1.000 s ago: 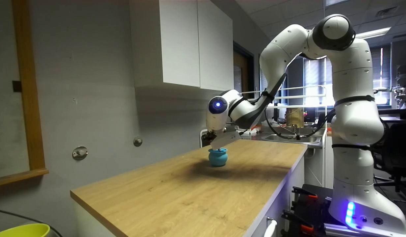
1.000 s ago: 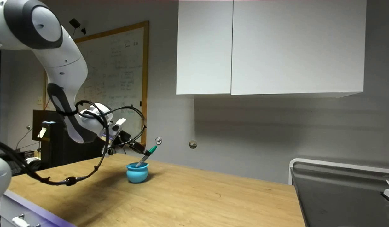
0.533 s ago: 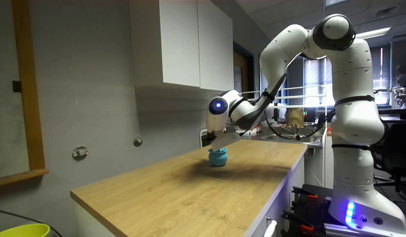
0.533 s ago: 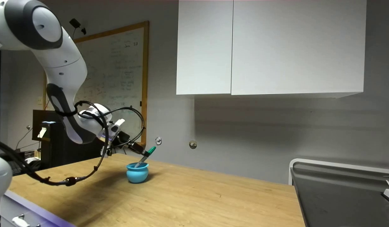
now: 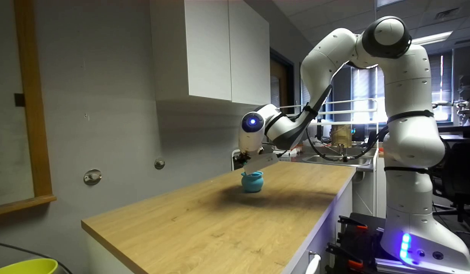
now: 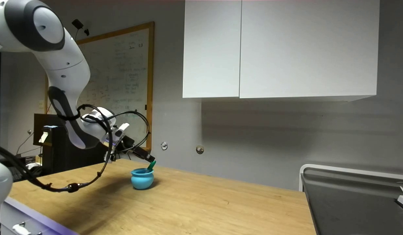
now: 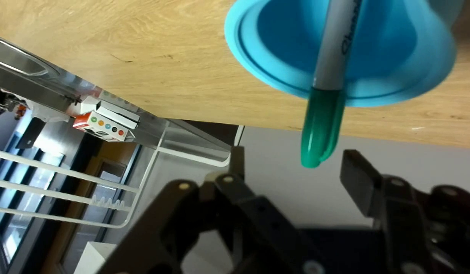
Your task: Place the marker in the blue vase
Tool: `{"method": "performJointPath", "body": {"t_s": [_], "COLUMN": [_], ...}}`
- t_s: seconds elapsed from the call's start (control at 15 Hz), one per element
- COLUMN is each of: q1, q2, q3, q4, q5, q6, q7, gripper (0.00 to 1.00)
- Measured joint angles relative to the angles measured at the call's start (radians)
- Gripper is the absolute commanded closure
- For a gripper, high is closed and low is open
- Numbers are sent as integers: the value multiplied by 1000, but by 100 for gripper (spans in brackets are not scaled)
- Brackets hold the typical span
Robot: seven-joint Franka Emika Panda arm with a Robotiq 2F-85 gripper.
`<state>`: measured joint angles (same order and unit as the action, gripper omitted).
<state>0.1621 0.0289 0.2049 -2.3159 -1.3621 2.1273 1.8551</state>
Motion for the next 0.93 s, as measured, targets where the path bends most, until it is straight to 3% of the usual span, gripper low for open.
{"method": "performJointPath", "body": {"t_s": [0.47,0.93], "q1": [3,3], "q2": [-35,-250], "q3": [-1,-42], "q4": [-4,-84], "q5": [27,303], "q6": [22,236], "q7": [-37,-386], "gripper": [0,0]}}
